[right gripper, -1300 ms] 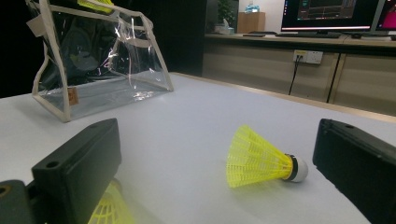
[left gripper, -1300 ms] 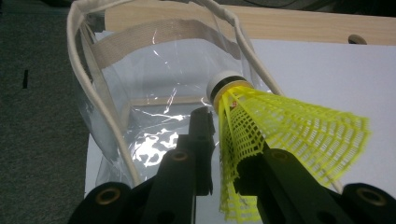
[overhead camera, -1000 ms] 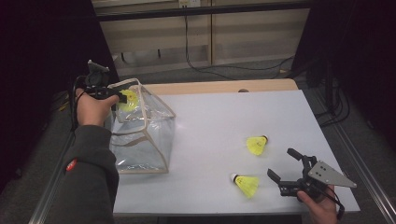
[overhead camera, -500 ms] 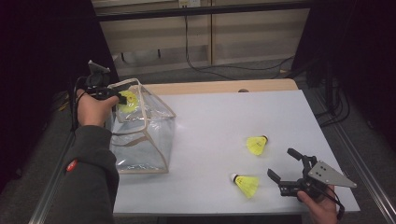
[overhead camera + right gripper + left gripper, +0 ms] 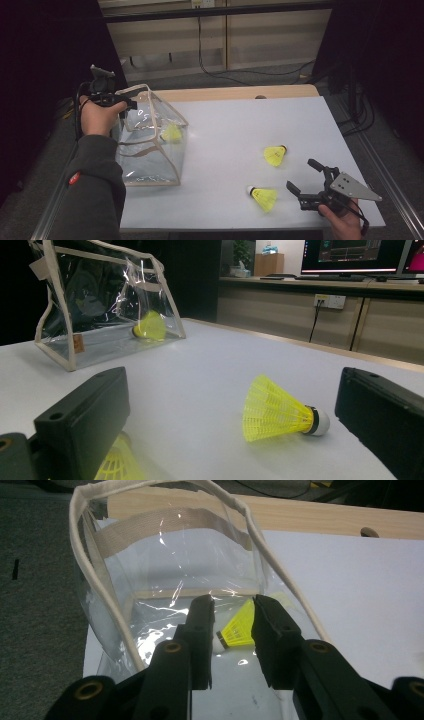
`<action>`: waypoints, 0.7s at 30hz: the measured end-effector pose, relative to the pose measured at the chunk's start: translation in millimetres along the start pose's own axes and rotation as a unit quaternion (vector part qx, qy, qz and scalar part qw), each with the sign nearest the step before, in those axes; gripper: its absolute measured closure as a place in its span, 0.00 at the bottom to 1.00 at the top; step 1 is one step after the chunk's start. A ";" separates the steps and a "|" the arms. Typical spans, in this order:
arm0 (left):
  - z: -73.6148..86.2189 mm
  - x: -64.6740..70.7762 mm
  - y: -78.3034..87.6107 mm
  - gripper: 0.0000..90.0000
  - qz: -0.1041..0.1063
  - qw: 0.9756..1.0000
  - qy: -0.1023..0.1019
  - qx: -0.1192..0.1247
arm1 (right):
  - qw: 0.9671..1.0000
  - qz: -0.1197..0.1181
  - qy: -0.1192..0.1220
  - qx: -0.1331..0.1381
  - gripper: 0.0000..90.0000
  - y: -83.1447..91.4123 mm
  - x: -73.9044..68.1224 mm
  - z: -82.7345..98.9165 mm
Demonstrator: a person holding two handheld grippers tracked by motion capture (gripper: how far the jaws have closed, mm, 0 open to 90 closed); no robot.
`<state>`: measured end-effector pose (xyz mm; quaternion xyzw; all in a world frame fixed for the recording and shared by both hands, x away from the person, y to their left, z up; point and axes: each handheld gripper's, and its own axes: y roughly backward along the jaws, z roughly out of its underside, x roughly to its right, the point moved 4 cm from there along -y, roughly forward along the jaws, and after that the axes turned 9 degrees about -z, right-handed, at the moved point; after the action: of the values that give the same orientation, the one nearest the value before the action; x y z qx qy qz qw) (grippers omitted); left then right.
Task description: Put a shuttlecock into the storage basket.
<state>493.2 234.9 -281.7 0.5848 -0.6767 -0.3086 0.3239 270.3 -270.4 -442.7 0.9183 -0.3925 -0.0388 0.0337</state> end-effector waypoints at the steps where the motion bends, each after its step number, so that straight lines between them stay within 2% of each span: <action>1: -0.1 -0.1 0.6 0.76 0.003 1.000 0.000 0.001 | 1.000 0.000 0.002 -0.001 0.01 0.0 0.3 0.2; 7: 0.1 1.2 3.9 0.73 0.013 1.000 0.002 0.003 | 1.000 0.000 0.001 0.001 0.01 0.1 0.2 -0.1; 15: -1.2 7.8 14.0 0.61 0.039 0.999 -0.016 -0.001 | 1.000 0.000 0.002 -0.001 0.01 0.1 0.0 -0.1; 21: -2.0 9.8 19.8 0.51 0.043 0.999 -0.027 0.005 | 1.000 0.001 0.003 0.000 0.01 0.2 0.1 -0.3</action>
<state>482.0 227.6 -264.0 0.5478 -0.7115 -0.3069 0.3154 270.3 -270.6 -442.4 0.9181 -0.3931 -0.0362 0.0350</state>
